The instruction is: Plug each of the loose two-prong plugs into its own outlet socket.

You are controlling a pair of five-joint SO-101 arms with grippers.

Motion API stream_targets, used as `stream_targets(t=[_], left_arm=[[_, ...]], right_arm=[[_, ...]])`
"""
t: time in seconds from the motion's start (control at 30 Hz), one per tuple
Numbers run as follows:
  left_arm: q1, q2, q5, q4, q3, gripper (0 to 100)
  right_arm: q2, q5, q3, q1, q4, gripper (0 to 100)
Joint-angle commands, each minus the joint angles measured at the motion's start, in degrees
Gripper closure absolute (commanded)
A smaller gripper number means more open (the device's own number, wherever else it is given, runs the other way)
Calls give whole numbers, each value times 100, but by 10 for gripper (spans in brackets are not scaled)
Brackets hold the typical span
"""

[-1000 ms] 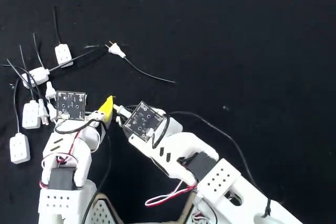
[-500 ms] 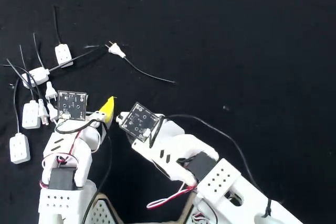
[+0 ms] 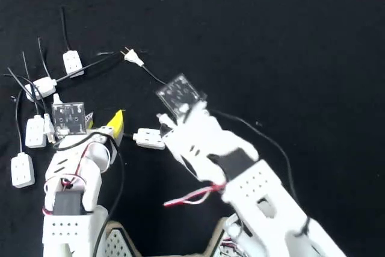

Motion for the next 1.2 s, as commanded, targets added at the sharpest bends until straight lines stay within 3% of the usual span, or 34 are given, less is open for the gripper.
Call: stream_targets(t=[0.0, 0.27, 0.5, 0.9, 1.07, 1.17], left_arm=[[-40, 1116, 44, -114, -813, 762], [-75, 4378, -202, -985, -1895, 762], [-75, 6505, -211, -1503, -2703, 762], [-48, 7851, -229, -1442, -3442, 762], [-31, 7903, -273, -677, -3749, 762], [-31, 7912, -703, -431, -3785, 762]], right_arm=[[796, -44, -716, 88, 290, 988], [1692, -35, -1323, -431, 1090, 988], [2088, -35, -1420, -686, 1160, 988], [3292, -35, -1991, -422, 1152, 988], [3547, -35, -2088, 35, 888, 988], [3653, -35, -2079, 167, 730, 988]])
